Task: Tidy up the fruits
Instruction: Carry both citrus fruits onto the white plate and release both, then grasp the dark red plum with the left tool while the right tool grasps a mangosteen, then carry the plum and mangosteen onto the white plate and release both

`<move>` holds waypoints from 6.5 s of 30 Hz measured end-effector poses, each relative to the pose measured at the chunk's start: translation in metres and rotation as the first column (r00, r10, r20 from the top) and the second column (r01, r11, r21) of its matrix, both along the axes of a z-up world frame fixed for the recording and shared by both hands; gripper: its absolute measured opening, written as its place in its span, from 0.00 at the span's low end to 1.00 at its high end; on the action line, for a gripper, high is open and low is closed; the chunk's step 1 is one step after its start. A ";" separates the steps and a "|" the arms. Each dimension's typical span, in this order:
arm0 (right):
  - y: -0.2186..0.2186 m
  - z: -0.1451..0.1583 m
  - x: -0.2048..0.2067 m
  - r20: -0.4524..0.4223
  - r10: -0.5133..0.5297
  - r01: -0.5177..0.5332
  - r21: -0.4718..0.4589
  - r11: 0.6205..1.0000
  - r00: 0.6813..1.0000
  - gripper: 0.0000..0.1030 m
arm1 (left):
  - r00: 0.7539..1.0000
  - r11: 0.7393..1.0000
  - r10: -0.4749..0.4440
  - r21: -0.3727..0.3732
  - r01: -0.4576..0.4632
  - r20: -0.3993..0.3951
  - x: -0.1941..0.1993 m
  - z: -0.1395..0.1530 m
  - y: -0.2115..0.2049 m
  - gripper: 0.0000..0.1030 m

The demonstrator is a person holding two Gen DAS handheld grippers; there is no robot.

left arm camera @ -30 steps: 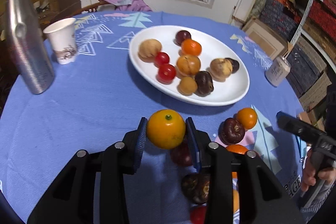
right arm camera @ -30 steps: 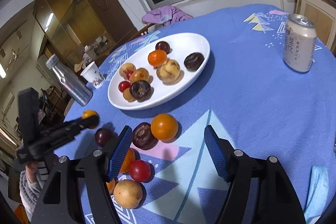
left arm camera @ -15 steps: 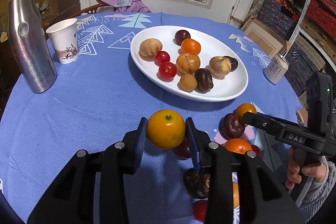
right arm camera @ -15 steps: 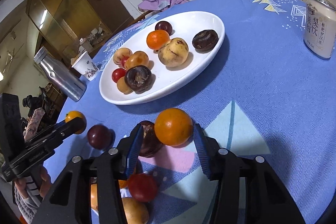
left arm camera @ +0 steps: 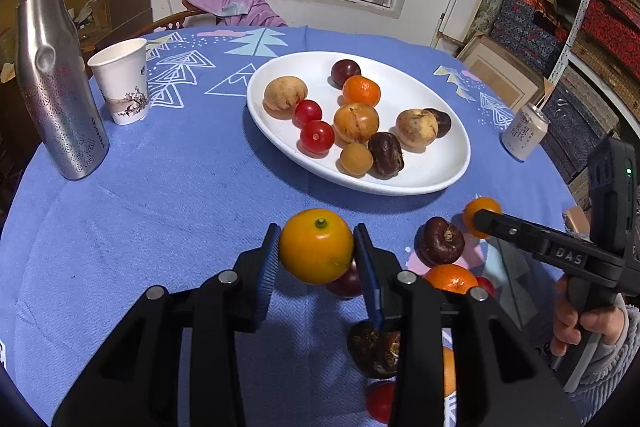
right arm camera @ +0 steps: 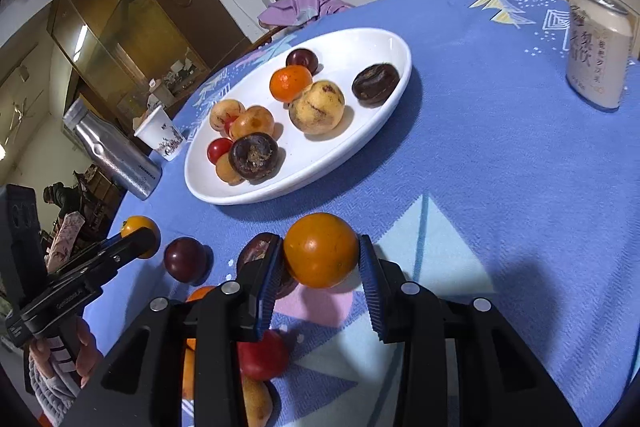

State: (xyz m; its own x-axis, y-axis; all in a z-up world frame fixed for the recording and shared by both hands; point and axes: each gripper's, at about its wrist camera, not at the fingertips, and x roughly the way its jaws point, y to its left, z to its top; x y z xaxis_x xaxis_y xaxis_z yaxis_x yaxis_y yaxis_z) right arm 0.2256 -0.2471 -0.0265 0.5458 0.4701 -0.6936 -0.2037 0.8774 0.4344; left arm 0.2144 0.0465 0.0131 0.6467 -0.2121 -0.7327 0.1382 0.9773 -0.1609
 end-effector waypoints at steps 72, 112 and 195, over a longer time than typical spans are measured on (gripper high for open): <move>-0.021 0.052 -0.051 0.187 -0.021 0.028 -0.035 0.999 0.982 0.69 | 0.994 0.988 0.078 0.126 -0.087 0.080 -0.021 -0.006 -0.009 0.76; -0.009 0.030 -0.039 0.104 0.016 -0.007 -0.084 0.996 0.994 0.72 | 1.000 0.990 -0.024 0.139 0.021 0.018 -0.005 -0.031 -0.029 0.36; 0.037 0.029 0.144 0.100 -0.005 0.019 -0.135 0.991 0.995 0.57 | 0.999 0.997 0.023 0.071 -0.025 0.026 0.148 -0.003 -0.033 0.41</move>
State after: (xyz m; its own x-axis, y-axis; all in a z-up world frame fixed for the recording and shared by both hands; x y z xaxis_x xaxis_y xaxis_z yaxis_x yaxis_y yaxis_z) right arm 0.3691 -0.2103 0.0025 0.6203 0.3686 -0.6923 -0.2290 0.9293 0.2896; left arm 0.3625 0.0131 0.0106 0.6696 -0.1439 -0.7287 0.1174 0.9892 -0.0875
